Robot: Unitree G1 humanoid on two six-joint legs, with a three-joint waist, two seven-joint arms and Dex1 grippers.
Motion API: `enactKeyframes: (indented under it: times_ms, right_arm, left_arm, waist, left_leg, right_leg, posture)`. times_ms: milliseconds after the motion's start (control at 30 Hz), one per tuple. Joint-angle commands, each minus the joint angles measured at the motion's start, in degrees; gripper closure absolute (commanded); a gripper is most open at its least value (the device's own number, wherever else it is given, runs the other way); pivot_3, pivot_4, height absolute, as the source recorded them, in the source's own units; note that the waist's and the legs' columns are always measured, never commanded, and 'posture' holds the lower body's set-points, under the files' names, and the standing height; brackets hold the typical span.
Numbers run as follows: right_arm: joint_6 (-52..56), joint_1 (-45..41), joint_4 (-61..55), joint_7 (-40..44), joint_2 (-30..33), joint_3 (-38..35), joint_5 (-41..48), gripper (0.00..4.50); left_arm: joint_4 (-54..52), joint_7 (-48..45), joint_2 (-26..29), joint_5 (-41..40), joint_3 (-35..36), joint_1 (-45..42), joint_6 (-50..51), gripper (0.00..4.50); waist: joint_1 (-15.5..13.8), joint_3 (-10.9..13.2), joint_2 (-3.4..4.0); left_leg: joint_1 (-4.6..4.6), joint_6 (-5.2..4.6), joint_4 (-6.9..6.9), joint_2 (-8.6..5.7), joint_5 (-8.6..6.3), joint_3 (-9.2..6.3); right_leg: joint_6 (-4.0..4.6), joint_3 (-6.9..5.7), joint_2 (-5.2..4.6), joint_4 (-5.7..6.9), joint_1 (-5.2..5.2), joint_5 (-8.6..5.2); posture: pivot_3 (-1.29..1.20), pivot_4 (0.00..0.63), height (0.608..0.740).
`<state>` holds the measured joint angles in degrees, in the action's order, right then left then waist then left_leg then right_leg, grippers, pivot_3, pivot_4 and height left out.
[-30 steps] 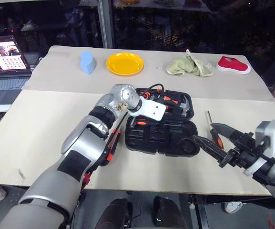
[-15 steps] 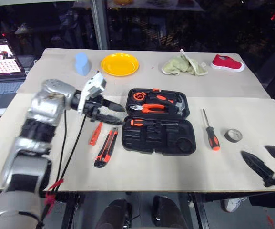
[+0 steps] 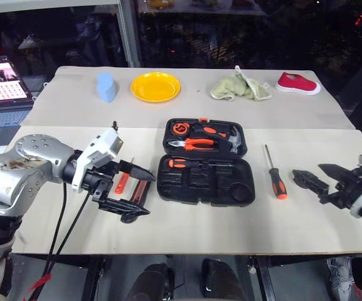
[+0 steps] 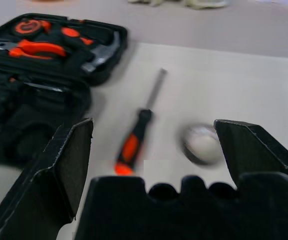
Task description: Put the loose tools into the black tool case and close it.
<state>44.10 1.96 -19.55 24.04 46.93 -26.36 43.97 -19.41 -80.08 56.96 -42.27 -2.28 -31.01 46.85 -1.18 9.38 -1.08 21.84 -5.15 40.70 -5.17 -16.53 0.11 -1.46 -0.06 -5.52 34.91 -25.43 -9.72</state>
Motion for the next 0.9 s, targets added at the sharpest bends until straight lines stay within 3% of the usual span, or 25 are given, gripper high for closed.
enactKeyframes:
  times_ms: [33, 300, 400, 667, 800, 900]
  right_arm:
    - [-1.6, -1.74, 3.05, -2.37, -2.73, 4.79, -5.52, 0.0]
    - [-1.38, -3.37, 6.54, -1.78, -6.97, 9.9, -10.16, 0.0]
    - [-1.81, -4.13, 7.27, -1.36, -8.65, 10.23, -10.96, 0.72]
    - [-2.46, -4.56, 5.49, -1.9, -10.29, 7.54, -12.21, 3.46]
    - [-0.83, -6.01, 2.38, -0.8, -9.24, 1.78, -7.63, 3.48]
    - [0.28, -8.78, 1.25, 6.34, -4.1, -0.54, -3.39, 3.48]
  left_arm:
    - [-1.73, 3.36, -0.36, -2.4, 3.41, -1.47, 1.76, 0.03]
    - [-2.33, 4.43, -0.2, -2.04, 3.59, -2.14, 1.65, 0.03]
    - [-2.0, 4.64, -0.23, -1.74, 3.24, -2.68, 1.36, 0.0]
    - [-0.55, 4.6, -1.12, 0.1, 1.51, -3.83, 0.2, 0.0]
    - [0.85, 4.79, -1.95, 1.09, 0.75, -5.06, -0.45, 0.0]
    - [1.97, 4.49, -2.18, 1.94, 0.33, -5.92, -1.11, 0.0]
  waist:
    - [-0.05, 0.01, -0.01]
    - [0.49, 0.02, 0.03]
    - [0.57, 0.03, 0.05]
    - [0.56, 0.03, 0.05]
    - [0.52, 0.06, 0.09]
    - [0.52, 0.09, 0.15]
  left_leg:
    - [0.03, 0.0, 0.0, -0.02, 0.0, 0.0]
    - [0.0, 0.07, 0.0, -0.04, 0.04, -0.02]
    - [-0.11, 0.14, 0.0, -0.02, 0.07, -0.03]
    - [-0.29, 0.15, 0.0, 0.0, 0.09, -0.05]
    - [-0.22, 0.15, -0.01, -0.01, 0.09, -0.04]
    - [-0.22, 0.17, -0.01, -0.01, 0.08, -0.05]
  right_leg:
    - [0.0, -0.02, 0.01, 0.02, -0.03, 0.0]
    - [0.0, -0.37, 0.18, 0.06, -0.02, 0.0]
    - [0.01, -0.37, 0.18, 0.09, 0.09, 0.01]
    - [0.02, -0.4, 0.27, 0.1, 0.22, 0.01]
    - [0.02, -0.41, 0.26, 0.1, 0.15, 0.01]
    - [0.02, -0.42, 0.26, 0.1, 0.16, 0.01]
  posture:
    - [0.0, 0.15, 0.74]
    - [0.0, 0.15, 0.74]
    - [0.0, 0.15, 0.74]
    - [0.0, 0.15, 0.74]
    - [0.0, 0.15, 0.74]
    - [0.0, 0.15, 0.74]
